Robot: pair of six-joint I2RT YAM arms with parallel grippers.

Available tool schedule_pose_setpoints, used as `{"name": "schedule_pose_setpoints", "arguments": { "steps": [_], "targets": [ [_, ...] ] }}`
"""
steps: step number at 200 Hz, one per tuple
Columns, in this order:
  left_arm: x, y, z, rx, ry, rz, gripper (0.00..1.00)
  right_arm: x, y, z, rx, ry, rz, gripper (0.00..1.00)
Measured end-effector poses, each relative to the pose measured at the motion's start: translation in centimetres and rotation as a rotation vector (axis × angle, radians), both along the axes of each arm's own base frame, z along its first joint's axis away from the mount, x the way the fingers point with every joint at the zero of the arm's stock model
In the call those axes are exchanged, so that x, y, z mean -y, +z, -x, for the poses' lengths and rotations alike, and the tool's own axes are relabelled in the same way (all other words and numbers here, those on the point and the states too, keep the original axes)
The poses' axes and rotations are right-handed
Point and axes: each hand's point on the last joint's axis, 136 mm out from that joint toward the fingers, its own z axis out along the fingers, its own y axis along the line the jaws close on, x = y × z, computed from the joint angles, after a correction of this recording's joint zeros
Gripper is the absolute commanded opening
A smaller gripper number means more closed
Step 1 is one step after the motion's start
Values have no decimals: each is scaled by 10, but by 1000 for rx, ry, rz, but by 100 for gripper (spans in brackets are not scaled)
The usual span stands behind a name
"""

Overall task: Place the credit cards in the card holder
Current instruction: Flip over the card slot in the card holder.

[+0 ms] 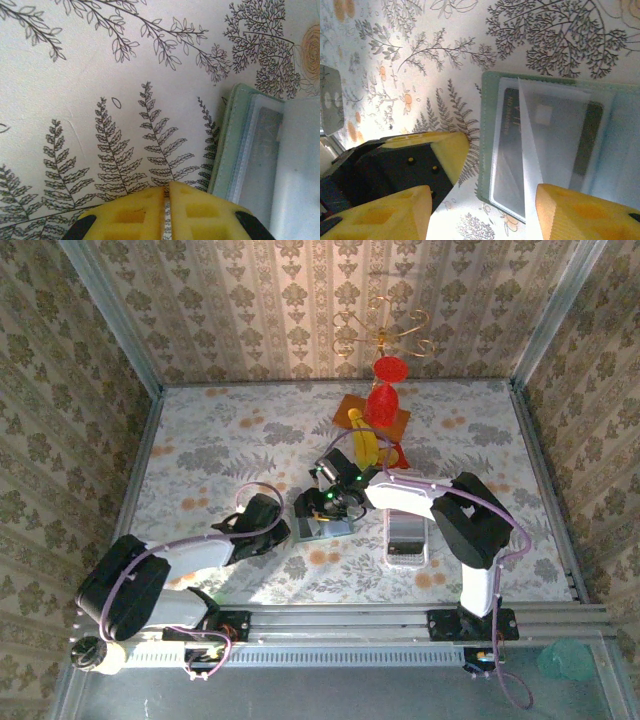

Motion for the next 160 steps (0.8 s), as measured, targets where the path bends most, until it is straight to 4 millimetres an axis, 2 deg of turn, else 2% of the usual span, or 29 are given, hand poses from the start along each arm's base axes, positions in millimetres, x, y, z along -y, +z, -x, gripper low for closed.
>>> {"name": "schedule_pose_setpoints", "arguments": {
  "steps": [49,93,127,160],
  "targets": [
    [-4,8,4,22,1,17,11,-8,-6,0,-28,3,-33,56],
    [-18,36,7,85,34,26,13,-16,-10,0,-50,8,-71,56],
    [-35,55,12,137,69,18,21,-30,-5,7,-67,43,-122,58],
    [-52,60,19,146,92,-15,31,-45,12,10,-43,92,-186,62]
  ]
}}
